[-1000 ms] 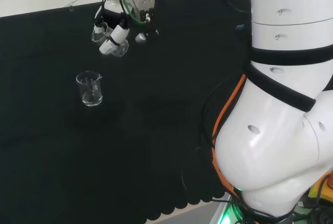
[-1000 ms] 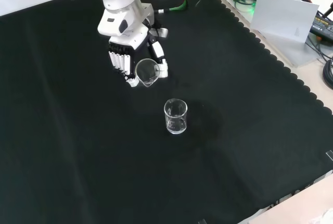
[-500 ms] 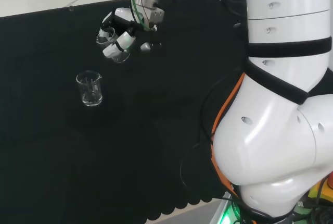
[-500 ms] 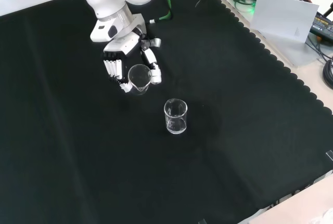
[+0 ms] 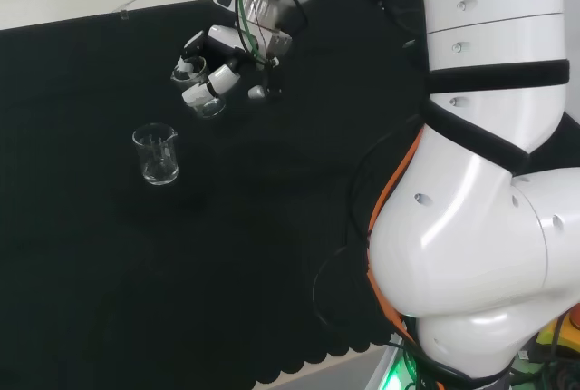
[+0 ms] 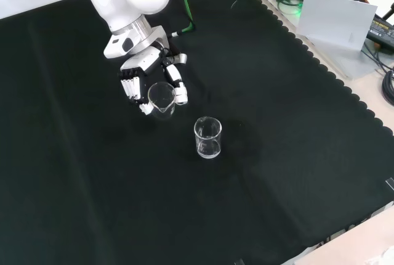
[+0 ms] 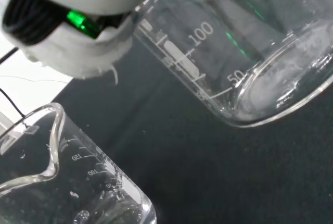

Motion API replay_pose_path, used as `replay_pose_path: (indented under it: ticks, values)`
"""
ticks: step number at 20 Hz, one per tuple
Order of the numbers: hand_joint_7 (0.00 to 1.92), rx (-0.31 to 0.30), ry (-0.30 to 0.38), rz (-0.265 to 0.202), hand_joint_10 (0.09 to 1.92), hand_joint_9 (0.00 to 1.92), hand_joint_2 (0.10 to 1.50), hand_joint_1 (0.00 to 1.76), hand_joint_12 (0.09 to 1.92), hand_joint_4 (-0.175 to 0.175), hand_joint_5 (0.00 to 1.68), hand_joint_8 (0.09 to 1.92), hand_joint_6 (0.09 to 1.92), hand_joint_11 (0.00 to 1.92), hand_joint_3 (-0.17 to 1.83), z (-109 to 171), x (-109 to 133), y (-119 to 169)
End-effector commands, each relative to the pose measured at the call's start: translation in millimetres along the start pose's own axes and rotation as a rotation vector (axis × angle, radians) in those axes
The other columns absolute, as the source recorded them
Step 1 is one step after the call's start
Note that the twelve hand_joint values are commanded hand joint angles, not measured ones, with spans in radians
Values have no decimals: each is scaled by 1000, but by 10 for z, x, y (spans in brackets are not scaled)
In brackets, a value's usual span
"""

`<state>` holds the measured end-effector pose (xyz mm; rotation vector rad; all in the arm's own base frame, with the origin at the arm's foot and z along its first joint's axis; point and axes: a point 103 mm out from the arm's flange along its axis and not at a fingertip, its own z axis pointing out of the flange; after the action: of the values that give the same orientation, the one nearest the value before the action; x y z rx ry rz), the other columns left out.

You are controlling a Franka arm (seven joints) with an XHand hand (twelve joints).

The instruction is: Place the beaker back on the table.

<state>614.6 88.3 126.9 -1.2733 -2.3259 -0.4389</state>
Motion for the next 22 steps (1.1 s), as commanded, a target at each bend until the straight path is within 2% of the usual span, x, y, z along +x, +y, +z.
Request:
replay_pose_path:
  ticks: [1,9,22]
  values:
    - [1527,-30,94,-18,701,1407,611,1166,770,-46,1213,693,849,1308,798,194,-49,-29]
    - [1548,-12,131,-21,645,1418,619,1171,765,-50,1233,612,797,1311,765,334,-113,-146]
    - [1545,-32,134,-3,582,1409,623,1171,761,-44,1241,535,777,1309,751,479,-122,21]
